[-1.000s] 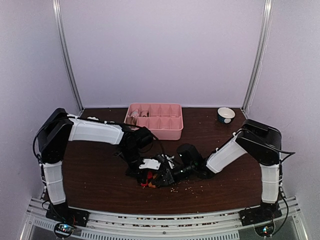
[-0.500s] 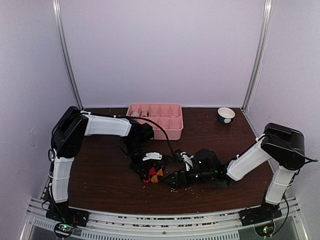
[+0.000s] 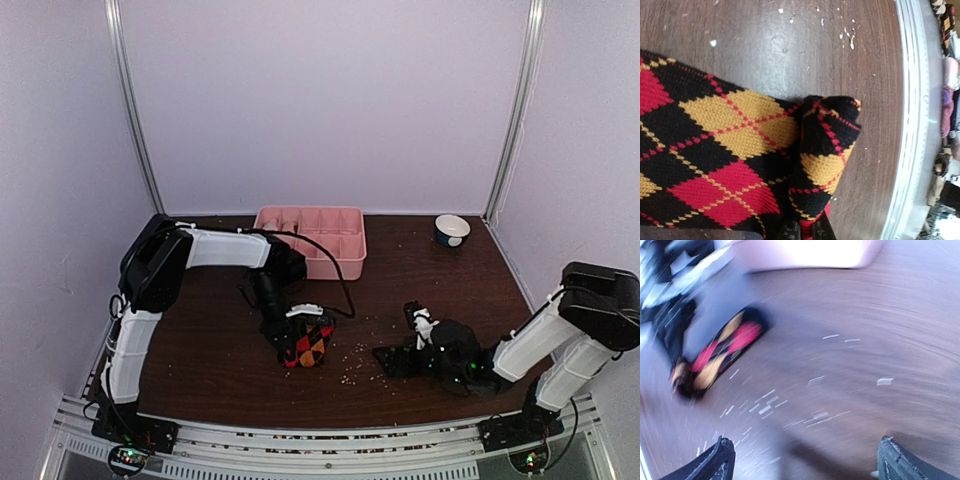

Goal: Roll the socks
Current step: Roll the sock at the center of the board.

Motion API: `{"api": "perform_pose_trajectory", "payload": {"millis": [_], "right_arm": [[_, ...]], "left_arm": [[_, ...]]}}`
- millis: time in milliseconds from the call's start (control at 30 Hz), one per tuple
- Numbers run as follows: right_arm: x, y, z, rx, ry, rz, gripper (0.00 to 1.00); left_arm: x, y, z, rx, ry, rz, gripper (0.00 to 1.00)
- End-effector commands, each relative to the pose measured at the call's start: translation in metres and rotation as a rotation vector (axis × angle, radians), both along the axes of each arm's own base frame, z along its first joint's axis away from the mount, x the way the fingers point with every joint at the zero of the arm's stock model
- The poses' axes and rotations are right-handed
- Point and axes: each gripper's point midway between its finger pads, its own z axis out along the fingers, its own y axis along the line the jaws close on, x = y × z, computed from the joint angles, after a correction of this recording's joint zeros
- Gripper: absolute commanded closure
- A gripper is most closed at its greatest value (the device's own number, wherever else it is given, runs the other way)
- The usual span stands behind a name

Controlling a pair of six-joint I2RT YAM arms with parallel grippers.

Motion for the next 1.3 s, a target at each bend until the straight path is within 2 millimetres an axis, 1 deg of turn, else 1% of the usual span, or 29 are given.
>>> {"api": "perform_pose_trajectory", "payload": {"millis": [0,133,267,333,400,433,467,533,600,700,900,1000,1133,1167,1267], "right_arm": [[-0.034,0.039,0.013,-0.214,-0.284,0.286,0.02],[-0.064,0.071,0.016,-0.322,-0.476,0.514,0.2],[-0.076,0.107,0.013,-0.465,-0.59,0.681,0.33],[-0.076,0.125,0.012,-0.531,-0.644,0.741,0.38],[-0.072,0.141,0.015,-0.568,-0.698,0.772,0.41],[-0.072,0.145,0.011,-0.595,-0.713,0.799,0.43],[-0.07,0.154,0.012,-0.612,-0.727,0.82,0.45],[-0.066,0.165,0.006,-0.655,-0.747,0.867,0.49],[-0.057,0.173,-0.001,-0.686,-0.736,0.877,0.53],[-0.047,0.18,-0.009,-0.703,-0.715,0.894,0.58],[-0.034,0.186,-0.018,-0.763,-0.715,0.888,0.61],[-0.03,0.181,-0.027,-0.794,-0.686,0.888,0.65],[-0.03,0.172,-0.042,-0.808,-0.607,0.892,0.83],[-0.028,0.168,-0.047,-0.807,-0.573,0.879,0.84],[-0.024,0.158,-0.067,-0.814,-0.458,0.852,0.82]], "left_arm": [[-0.007,0.019,-0.023,0.138,0.119,0.032,1.0],[-0.002,0.021,-0.03,0.192,0.123,0.043,1.0],[0.004,0.024,-0.038,0.249,0.109,0.055,1.0],[0.005,0.027,-0.04,0.274,0.104,0.057,1.0],[0.006,0.029,-0.043,0.293,0.102,0.058,1.0],[0.007,0.03,-0.044,0.303,0.1,0.059,1.0],[0.007,0.031,-0.046,0.31,0.099,0.061,1.0],[0.008,0.029,-0.047,0.316,0.102,0.064,1.0],[0.009,0.028,-0.047,0.32,0.107,0.068,1.0],[0.011,0.025,-0.047,0.316,0.103,0.074,1.0],[0.009,0.022,-0.047,0.313,0.121,0.065,1.0],[0.008,0.021,-0.046,0.309,0.122,0.059,1.0],[0.01,0.016,-0.039,0.284,0.124,0.062,1.0],[0.011,0.014,-0.035,0.268,0.12,0.062,0.98],[0.011,0.009,-0.018,0.208,0.107,0.057,0.91]]}}
